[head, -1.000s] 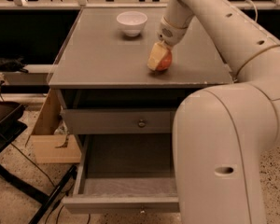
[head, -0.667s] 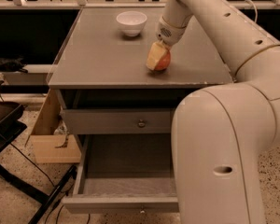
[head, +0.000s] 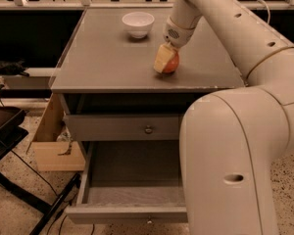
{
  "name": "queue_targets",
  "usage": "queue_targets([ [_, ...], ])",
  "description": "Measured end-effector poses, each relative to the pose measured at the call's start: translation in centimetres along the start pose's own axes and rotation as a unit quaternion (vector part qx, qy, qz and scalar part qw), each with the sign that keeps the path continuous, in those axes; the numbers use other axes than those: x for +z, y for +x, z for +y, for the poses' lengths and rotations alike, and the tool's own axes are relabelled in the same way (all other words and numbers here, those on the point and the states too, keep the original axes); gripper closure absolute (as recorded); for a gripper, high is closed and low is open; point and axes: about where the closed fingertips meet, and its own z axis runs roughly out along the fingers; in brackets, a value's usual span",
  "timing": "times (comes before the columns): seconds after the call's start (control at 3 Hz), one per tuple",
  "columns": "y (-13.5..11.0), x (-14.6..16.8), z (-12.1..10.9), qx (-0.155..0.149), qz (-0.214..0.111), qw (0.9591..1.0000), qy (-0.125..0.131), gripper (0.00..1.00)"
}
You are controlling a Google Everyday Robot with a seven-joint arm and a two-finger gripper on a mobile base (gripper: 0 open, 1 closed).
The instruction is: Pick apple from middle drawer and place on counter
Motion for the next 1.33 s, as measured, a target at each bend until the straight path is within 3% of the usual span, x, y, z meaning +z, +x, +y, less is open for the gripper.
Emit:
queue_targets([
  [0.33,-0.6,-0.5,0.2,-0.012,-0.004,0.9999,-0.001,0.04],
  [0.67,-2.6,-3.7,1.9,-0.059,-0.022,0.9979,-0.013,0.00],
  [1.0,-4.3,-8.8,3.7,-0.100,-0.067,0.9925,-0.021,0.00],
  [1.33,-3.3,-15.0,4.5,-0.120,-0.128,0.9845,-0.004,0.00],
])
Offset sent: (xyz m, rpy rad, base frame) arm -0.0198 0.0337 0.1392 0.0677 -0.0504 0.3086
